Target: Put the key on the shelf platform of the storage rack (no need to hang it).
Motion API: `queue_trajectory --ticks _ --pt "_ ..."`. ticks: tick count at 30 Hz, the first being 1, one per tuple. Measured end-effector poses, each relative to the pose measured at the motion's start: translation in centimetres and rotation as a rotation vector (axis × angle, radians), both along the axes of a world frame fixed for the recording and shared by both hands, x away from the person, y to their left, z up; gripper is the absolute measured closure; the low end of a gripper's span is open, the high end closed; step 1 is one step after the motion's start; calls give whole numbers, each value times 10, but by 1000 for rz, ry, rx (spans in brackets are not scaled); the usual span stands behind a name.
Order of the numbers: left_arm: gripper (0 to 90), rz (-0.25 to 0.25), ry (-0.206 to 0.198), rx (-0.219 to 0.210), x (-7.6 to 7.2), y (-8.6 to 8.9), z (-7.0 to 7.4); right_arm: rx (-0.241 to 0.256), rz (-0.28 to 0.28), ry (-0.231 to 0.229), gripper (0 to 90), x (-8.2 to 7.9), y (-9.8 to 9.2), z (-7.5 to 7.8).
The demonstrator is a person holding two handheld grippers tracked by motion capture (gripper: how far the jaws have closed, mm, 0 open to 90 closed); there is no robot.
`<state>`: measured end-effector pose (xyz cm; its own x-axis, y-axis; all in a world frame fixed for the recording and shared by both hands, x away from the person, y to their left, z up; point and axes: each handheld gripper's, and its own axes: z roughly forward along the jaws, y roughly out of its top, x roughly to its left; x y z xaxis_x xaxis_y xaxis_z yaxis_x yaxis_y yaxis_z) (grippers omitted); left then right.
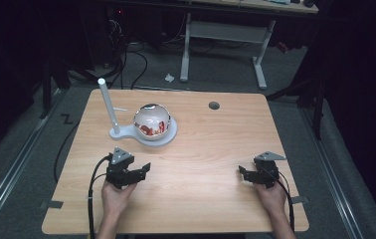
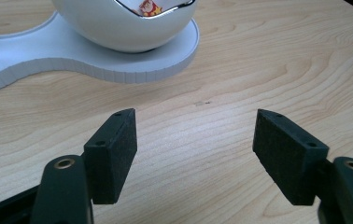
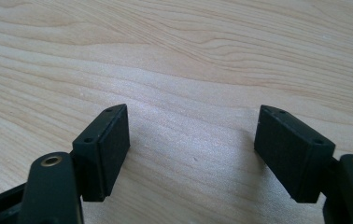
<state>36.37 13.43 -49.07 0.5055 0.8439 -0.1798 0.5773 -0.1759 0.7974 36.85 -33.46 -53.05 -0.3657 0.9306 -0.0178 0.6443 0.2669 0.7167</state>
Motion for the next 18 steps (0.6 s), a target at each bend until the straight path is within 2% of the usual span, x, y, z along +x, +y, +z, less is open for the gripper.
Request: queue_trajectory --ticks 2,8,15,18 --pt "313 2 3 -7 0 -2 -3 0 0 1 266 0 0 0" --pt "314 -3 19 17 2 -10 -11 -1 1 1 266 0 0 0" --pt "313 -16 24 71 3 -20 -18 0 0 0 266 0 0 0" --pt "312 -18 12 100 4 -25 -22 -1 0 0 266 0 0 0"
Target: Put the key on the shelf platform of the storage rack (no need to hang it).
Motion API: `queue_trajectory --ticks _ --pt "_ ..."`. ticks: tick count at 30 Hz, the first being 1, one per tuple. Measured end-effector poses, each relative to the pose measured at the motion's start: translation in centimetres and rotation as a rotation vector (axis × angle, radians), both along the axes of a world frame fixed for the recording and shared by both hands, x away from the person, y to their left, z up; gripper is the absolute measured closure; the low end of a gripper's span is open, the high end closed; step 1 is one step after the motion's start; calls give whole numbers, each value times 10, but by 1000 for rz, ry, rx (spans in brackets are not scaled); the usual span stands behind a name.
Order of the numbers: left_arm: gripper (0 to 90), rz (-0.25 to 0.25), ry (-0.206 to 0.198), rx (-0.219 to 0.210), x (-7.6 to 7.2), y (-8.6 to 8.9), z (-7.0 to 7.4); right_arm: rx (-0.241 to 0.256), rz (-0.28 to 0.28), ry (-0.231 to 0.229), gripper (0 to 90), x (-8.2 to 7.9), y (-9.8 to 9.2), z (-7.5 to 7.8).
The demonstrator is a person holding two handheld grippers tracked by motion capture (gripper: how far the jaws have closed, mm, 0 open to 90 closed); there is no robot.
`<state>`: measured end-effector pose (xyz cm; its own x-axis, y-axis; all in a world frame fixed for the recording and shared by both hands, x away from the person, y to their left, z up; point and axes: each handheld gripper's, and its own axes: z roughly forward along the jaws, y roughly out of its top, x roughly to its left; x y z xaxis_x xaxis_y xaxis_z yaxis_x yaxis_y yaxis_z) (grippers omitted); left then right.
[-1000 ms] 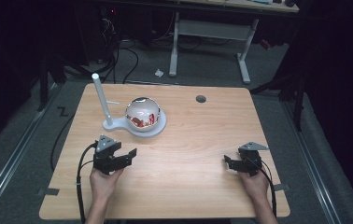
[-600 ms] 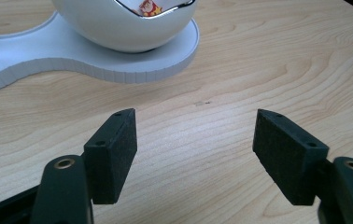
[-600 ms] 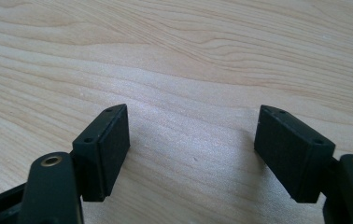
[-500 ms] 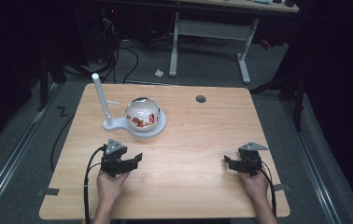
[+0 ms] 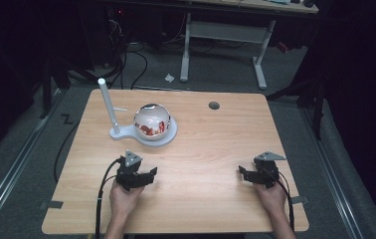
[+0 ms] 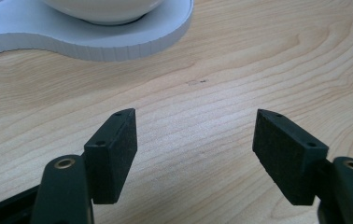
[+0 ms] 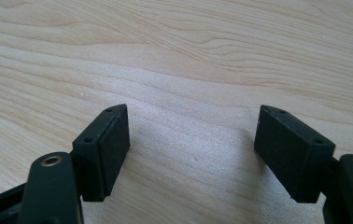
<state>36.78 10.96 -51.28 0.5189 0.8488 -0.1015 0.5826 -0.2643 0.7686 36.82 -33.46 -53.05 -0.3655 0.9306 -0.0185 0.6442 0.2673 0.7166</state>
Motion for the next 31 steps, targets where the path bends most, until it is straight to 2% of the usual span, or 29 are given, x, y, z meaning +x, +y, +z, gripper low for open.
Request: queue_trajectory --ticks 10,12,18,19,24,31 --pt "311 9 -11 7 2 -11 -7 0 -1 -1 266 0 0 0" --pt "310 7 -15 23 3 -14 -9 0 0 0 266 0 0 0" --pt "304 -7 -11 116 5 -25 -21 1 -1 1 266 0 0 0" --pt "287 -9 -13 103 6 -25 -22 1 0 1 266 0 0 0" --pt "253 -8 -3 100 9 -25 -23 1 -2 0 266 0 0 0" --pt "249 -8 -3 99 9 -25 -23 0 -2 0 266 0 0 0"
